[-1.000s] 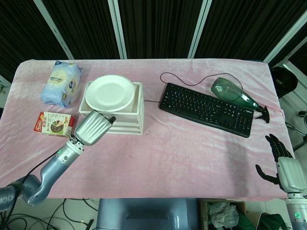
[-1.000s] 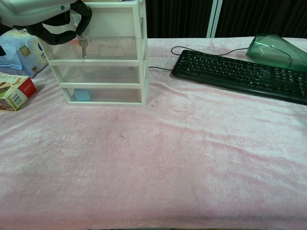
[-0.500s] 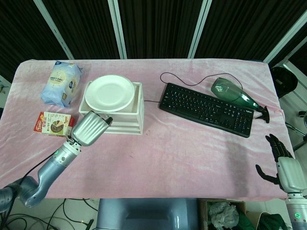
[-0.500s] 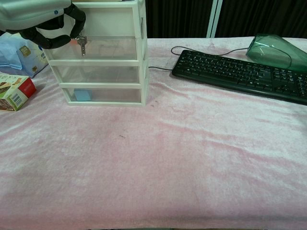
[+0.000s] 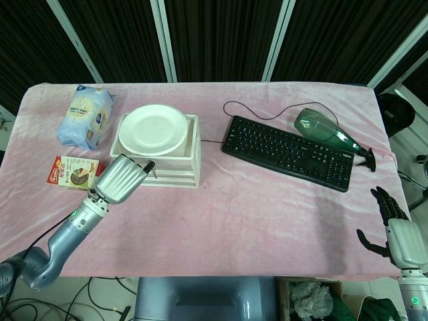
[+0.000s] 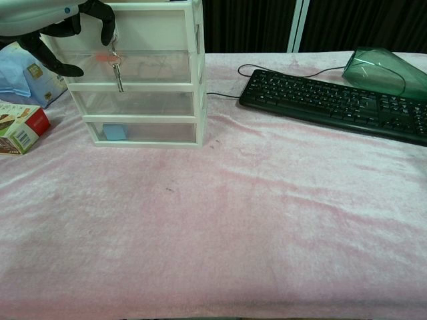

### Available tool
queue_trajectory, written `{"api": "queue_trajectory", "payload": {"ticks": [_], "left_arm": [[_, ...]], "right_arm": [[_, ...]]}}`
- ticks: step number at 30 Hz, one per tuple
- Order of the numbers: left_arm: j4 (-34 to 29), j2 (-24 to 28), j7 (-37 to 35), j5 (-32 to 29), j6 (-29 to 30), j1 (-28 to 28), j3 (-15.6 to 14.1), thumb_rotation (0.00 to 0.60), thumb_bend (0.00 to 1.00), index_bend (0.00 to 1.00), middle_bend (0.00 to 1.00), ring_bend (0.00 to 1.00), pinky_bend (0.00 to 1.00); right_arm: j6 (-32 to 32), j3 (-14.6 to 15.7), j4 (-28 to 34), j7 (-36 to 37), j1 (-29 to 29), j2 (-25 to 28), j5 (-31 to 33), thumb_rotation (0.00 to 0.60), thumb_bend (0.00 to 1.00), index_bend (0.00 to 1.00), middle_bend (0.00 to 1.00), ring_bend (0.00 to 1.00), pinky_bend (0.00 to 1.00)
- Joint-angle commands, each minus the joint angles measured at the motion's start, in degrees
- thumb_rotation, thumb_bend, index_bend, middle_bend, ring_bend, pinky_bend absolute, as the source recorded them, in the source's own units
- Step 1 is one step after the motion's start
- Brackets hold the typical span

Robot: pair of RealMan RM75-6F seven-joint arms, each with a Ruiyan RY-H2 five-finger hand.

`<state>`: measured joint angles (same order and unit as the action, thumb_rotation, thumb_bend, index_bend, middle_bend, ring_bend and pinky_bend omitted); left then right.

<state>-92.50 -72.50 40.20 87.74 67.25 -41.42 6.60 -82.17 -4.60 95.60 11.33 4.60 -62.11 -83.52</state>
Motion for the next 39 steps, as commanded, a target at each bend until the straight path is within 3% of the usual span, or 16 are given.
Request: {"api": "queue_trajectory", "payload": {"ticks": [1, 10, 17, 19, 22, 24, 26, 29, 32, 39], "left_arm": [[-0.02, 0.03, -0.23, 0.5, 0.62, 0.25, 0.04, 0.6, 0.14, 0.38, 1.0, 1.0, 1.0], [-2.61, 0.92, -4.14, 2.86, 5.91, 3.08, -0.48, 0.6, 0.14, 0.37, 1.0, 1.0, 1.0], [-4.77, 3.07, -9.76, 6.71, 17.09, 11.93, -5.29, 0.6, 0.14, 0.35, 0.97, 0.98, 0.98], [-4.42, 3.54, -11.22, 6.92, 20.74, 15.34, -6.91, 0.6, 0.14, 0.31, 0.87, 0.91, 0.91], [-4.09, 4.03, -13.78, 5.24, 24.46, 19.84, -8.94, 0.6, 0.13, 0.23, 0.6, 0.67, 0.67], [-3.52, 4.56, -15.78, 3.82, 26.87, 23.08, -10.38, 0.6, 0.12, 0.14, 0.38, 0.46, 0.48], [-2.89, 5.08, -17.8, 2.78, 28.42, 25.48, -11.46, 0.6, 0.09, 0.06, 0.21, 0.28, 0.33], [-2.8, 6.15, -21.6, -0.07, 29.27, 29.0, -13.0, 0.6, 0.05, 0.0, 0.04, 0.1, 0.13], [-2.95, 6.98, -24.84, -1.8, 29.32, 30.9, -13.59, 0.6, 0.04, 0.0, 0.0, 0.05, 0.07], [1.95, 5.78, -31.82, -2.27, 31.04, 33.99, -12.94, 0.6, 0.04, 0.0, 0.0, 0.05, 0.06]], "right_arm": [[-0.01, 0.01, 0.0, -0.02, 0.0, 0.0, -0.04, 0.6, 0.28, 0.04, 0.0, 0.06, 0.2], [0.11, 0.07, -0.04, -0.05, 0.02, 0.04, -0.06, 0.6, 0.28, 0.04, 0.0, 0.06, 0.2], [0.15, 0.08, -0.07, -0.38, 0.04, 0.08, 0.0, 0.6, 0.28, 0.04, 0.0, 0.06, 0.2], [0.06, 0.09, -0.14, -0.59, 0.03, 0.07, -0.07, 0.6, 0.28, 0.04, 0.0, 0.06, 0.2], [-0.11, 0.12, -0.23, -0.95, 0.02, 0.04, -0.28, 0.6, 0.28, 0.04, 0.0, 0.06, 0.2], [-0.26, 0.14, -0.31, -1.29, 0.0, -0.02, -0.45, 0.6, 0.28, 0.04, 0.0, 0.06, 0.2], [-0.42, 0.17, -0.39, -1.6, -0.03, -0.09, -0.57, 0.6, 0.28, 0.04, 0.0, 0.06, 0.2], [-0.69, 0.2, -0.52, -2.17, -0.08, -0.24, -0.75, 0.6, 0.28, 0.04, 0.0, 0.06, 0.2], [-0.93, 0.19, -0.63, -2.62, -0.12, -0.33, -0.89, 0.6, 0.28, 0.04, 0.0, 0.06, 0.2], [-1.46, 0.28, -1.03, -3.56, -0.23, -0.54, -1.36, 0.6, 0.28, 0.04, 0.0, 0.06, 0.2]]}}
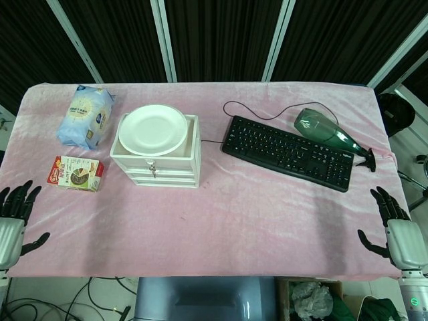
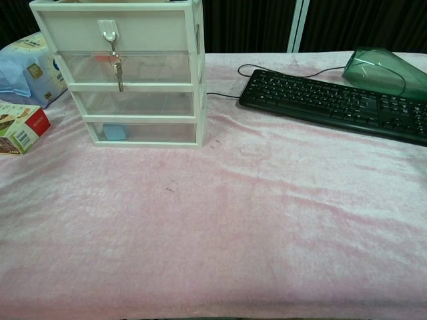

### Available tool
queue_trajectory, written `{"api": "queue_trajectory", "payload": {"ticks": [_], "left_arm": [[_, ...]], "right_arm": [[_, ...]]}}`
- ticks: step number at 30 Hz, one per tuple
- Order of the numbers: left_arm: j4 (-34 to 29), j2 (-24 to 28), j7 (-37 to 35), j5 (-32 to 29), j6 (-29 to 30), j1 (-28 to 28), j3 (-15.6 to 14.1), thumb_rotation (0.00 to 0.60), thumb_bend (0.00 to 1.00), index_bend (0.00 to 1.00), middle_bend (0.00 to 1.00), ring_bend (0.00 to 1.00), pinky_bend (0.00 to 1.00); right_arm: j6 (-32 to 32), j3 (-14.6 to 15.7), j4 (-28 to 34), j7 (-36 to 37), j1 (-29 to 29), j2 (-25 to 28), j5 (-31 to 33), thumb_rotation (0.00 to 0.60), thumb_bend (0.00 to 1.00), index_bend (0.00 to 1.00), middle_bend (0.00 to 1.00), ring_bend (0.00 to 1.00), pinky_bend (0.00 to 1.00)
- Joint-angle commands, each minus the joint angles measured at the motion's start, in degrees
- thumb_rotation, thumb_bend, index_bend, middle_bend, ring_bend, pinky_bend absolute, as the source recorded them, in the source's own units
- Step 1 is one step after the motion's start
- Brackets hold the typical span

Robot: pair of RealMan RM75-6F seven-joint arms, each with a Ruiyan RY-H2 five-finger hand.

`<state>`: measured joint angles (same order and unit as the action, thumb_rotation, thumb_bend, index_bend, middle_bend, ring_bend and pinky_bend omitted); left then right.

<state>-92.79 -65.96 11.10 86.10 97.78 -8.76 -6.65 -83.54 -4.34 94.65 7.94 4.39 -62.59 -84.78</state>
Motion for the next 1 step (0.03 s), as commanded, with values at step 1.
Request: {"api": "queue_trajectory", "payload": {"ticks": [1], "left_arm": [[2.71, -0.94, -3.26, -0.8, 0.21, 1.45, 0.45, 0.6, 0.04, 0.0, 0.0, 0.05, 0.06]], "right_arm": [[-0.14, 0.04, -0.13, -0.27, -0.02, -0.1, -0.16, 0.6, 0.28, 0.04, 0.0, 0.06, 0.2]]}}
